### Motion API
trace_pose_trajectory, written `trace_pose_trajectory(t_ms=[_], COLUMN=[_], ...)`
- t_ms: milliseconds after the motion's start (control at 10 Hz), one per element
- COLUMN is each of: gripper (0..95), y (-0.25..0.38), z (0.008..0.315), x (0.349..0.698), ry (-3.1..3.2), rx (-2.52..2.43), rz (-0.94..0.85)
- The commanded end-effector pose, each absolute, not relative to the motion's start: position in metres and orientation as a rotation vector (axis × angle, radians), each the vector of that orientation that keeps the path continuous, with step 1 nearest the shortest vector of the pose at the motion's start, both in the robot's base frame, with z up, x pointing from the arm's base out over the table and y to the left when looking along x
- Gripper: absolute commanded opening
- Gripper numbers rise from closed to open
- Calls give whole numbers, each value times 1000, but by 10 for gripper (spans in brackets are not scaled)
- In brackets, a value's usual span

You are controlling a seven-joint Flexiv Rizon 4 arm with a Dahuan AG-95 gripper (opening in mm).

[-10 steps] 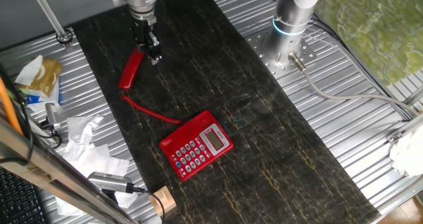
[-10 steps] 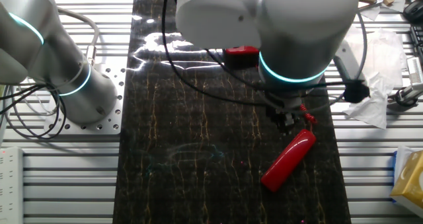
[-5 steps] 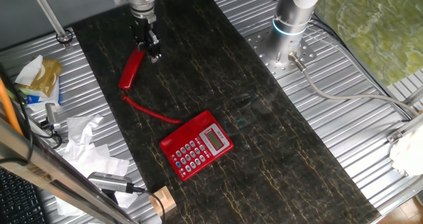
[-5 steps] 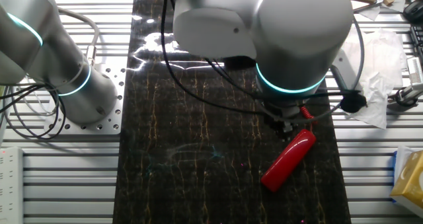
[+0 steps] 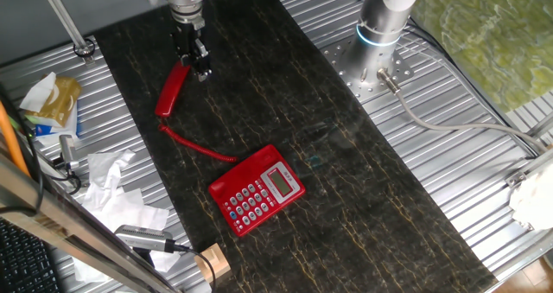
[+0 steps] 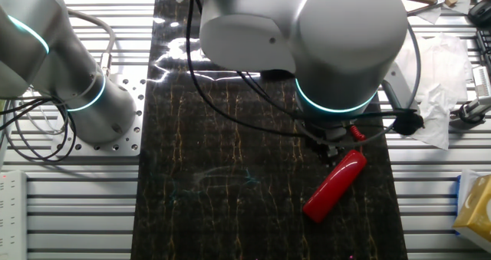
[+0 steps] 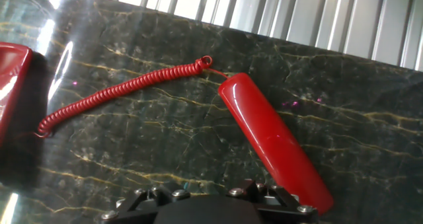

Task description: Place the handset of the telephone on the corresponding phone cradle

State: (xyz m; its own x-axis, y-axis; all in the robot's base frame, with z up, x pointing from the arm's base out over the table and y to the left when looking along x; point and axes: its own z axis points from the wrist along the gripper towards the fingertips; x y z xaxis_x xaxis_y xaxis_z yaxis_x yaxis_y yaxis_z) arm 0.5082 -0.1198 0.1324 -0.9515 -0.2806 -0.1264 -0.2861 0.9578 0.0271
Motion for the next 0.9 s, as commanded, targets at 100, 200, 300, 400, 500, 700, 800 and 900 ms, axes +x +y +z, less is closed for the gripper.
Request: trace_pose_trajectory(t_ms=[100, 200, 300, 400, 500, 700, 800, 900], gripper=[570, 570, 570, 570, 570, 760, 760, 570], y=[-120, -120, -120, -120, -120, -120, -120, -120], z=[131, 131, 131, 132, 132, 132, 132, 132], x=[508, 508, 507, 507, 507, 507, 507, 507], ry=[2984, 2991, 2988, 2981, 2977, 2968, 2980, 2992], rx=[-448, -450, -456, -441, -426, -388, -338, -294], rz=[74, 66, 58, 58, 59, 51, 28, 11])
